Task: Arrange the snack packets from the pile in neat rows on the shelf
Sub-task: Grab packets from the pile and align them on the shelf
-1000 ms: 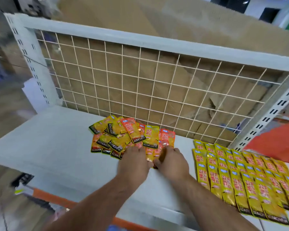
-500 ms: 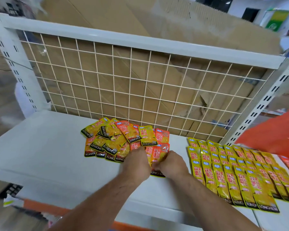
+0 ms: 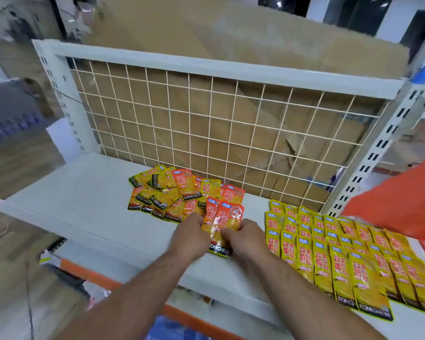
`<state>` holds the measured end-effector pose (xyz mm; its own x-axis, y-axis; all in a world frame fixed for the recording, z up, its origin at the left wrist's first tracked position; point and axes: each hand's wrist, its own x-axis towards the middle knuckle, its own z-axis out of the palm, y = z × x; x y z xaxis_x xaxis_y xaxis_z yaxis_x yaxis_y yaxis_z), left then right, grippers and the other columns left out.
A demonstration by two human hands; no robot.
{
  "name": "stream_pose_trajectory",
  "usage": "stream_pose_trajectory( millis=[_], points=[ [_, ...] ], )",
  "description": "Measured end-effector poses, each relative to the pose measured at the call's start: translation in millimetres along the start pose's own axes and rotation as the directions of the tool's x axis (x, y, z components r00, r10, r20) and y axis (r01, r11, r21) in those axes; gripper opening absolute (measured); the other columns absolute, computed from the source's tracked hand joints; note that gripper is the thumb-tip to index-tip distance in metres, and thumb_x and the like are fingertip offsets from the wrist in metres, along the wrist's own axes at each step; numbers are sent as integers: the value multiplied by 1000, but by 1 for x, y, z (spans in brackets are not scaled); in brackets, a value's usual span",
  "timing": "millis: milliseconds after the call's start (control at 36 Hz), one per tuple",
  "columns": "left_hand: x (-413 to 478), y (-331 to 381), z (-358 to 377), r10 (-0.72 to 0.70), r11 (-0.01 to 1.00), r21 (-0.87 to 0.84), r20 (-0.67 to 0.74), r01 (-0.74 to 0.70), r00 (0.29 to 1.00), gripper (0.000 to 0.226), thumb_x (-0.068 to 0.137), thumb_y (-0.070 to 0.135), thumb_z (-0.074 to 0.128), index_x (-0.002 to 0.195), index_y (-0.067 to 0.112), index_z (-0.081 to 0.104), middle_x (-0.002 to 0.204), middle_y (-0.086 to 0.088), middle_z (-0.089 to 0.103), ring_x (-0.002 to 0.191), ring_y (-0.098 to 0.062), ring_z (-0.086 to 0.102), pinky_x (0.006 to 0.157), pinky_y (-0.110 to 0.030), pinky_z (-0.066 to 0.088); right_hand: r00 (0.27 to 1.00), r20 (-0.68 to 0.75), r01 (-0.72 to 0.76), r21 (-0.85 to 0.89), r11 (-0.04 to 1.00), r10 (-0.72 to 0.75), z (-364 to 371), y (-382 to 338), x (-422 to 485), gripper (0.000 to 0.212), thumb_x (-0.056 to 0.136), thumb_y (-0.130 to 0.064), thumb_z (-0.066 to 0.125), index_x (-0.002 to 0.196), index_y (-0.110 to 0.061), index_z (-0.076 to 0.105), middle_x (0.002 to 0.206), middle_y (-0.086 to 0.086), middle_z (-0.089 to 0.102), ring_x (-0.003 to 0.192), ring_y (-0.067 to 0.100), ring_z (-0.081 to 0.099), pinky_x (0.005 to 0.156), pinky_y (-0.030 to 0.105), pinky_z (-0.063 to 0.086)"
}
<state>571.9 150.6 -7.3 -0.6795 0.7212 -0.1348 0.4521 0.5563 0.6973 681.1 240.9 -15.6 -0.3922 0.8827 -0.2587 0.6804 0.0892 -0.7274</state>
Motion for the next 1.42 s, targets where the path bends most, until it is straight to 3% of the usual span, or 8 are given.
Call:
stream_pose_trajectory(
  millis=[222,333,417,528,722,944,1222,1417],
  points=[
    [-58,17,0,-161,868,-455,120,199,980,36,60,11,53,94,13,65,71,-8,61,56,-20,49,52,-27,37,989,121,31,387,922,-84,-19,26,-18,14,64,-18,78,72,-10,70,71,5,74,68,26,71,75,55,58],
    [-76,16,10,-217,842,-495,53,214,975,11,77,5,64,85,12,68,66,-1,63,56,-17,52,54,-27,41,980,146,75,376,924,-139,-27,38,-29,31,52,-31,76,70,-8,68,67,10,72,62,27,68,69,56,55],
    [-92,13,17,-209,840,-506,36,198,977,6,78,6,69,76,12,68,57,4,60,52,-14,51,54,-26,39,979,159,63,364,929,-129,-29,56,-39,45,46,-41,79,76,-10,67,71,9,73,70,34,71,70,59,57],
    [-112,20,21,-155,829,-532,79,174,985,9,78,2,70,75,10,71,59,2,63,51,-12,52,54,-23,37,987,89,96,349,932,-135,-52,66,-73,23,71,-17,83,62,-8,63,63,12,67,59,23,61,65,50,54],
    [-147,32,43,-17,837,-535,189,117,982,18,77,-2,71,68,14,71,55,5,64,46,-7,54,45,-17,39,993,-113,8,412,911,42,-72,110,-116,41,47,-45,80,60,-19,51,64,11,64,57,21,56,56,42,47],
    [-195,40,88,95,883,-460,370,94,924,7,77,3,72,77,10,73,71,-6,69,59,-18,55,54,-27,42,967,-199,-63,429,901,162,-105,166,-201,10,87,-10,69,85,-1,64,59,3,57,40,8,45,44,22,36],
    [-265,90,142,189,924,-381,530,33,826,7,79,0,68,81,7,70,66,-1,68,56,-15,57,58,-30,45,899,-334,-80,510,857,283,-165,238,-278,38,81,-9,77,60,-16,47,49,1,48,43,13,43,50,25,36],
    [-318,150,195,271,926,-375,573,-46,774,12,81,-1,67,78,11,69,70,1,69,63,-14,56,56,-26,43,869,-375,-65,558,827,322,-230,295,-313,32,82,-10,77,58,-12,55,54,8,56,49,17,46,50,25,38]
  ],
)
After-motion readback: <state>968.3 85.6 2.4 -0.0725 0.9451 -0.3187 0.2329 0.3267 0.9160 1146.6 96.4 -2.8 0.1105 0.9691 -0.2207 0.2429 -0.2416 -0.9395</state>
